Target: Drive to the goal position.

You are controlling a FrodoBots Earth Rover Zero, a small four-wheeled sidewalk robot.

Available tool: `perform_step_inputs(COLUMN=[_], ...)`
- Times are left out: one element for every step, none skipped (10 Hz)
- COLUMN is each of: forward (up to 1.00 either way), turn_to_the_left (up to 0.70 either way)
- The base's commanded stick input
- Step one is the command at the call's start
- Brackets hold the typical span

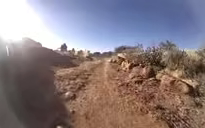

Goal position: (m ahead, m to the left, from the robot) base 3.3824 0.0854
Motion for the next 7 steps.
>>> perform_step_inputs(forward=[0.50, 0.50, 0.50, 0.50, 0.50, 0.50, 0.50], turn_to_the_left=[0.00, 0.00, 0.00, 0.00, 0.00, 0.00, 0.00])
